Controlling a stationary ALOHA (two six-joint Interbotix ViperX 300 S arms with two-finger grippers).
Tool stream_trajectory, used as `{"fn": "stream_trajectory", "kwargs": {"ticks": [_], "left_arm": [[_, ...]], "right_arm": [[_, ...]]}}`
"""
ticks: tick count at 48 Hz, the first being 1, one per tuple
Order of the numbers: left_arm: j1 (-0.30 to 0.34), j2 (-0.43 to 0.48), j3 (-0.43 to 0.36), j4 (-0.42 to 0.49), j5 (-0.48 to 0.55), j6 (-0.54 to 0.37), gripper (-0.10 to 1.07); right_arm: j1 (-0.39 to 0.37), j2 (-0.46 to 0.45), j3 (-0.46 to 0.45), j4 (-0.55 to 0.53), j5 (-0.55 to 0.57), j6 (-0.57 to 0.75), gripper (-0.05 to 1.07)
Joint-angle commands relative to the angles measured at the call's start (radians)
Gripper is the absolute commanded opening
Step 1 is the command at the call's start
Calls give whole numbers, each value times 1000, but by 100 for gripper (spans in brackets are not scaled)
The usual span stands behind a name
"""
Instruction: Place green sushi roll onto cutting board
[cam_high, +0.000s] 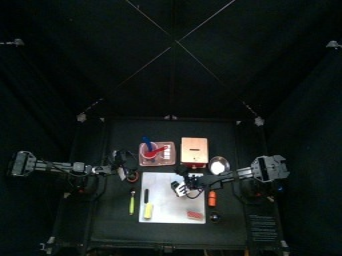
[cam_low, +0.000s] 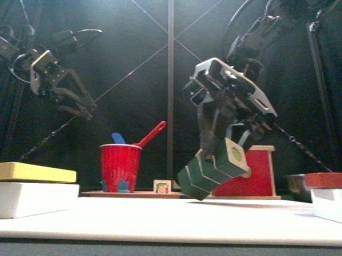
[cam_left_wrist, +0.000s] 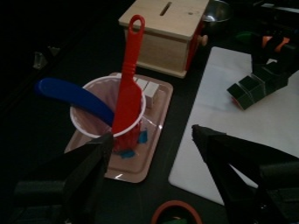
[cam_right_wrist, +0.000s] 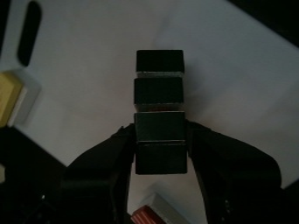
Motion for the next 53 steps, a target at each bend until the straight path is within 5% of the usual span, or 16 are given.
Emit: {"fn": "stream_trajectory", "kwargs": {"ticks": [1, 10, 18, 41, 53], "left_arm": [[21, -2, -23, -3, 5, 0, 103], [38, -5, -44, -23, -3, 2, 103], [41, -5, -48, -25, -2, 3, 102], [91, -8, -46, -5, 6, 5, 102], [94, -15, -28, 0, 6, 8, 103]], "right_arm": [[17, -49, -41, -101, 77, 187, 67], [54, -31, -64, -173, 115, 545, 67], [94, -15, -81, -190, 109, 719, 67], [97, 152, -166, -206, 112, 779, 69], [92, 172, -183, -213, 118, 765, 81]]}}
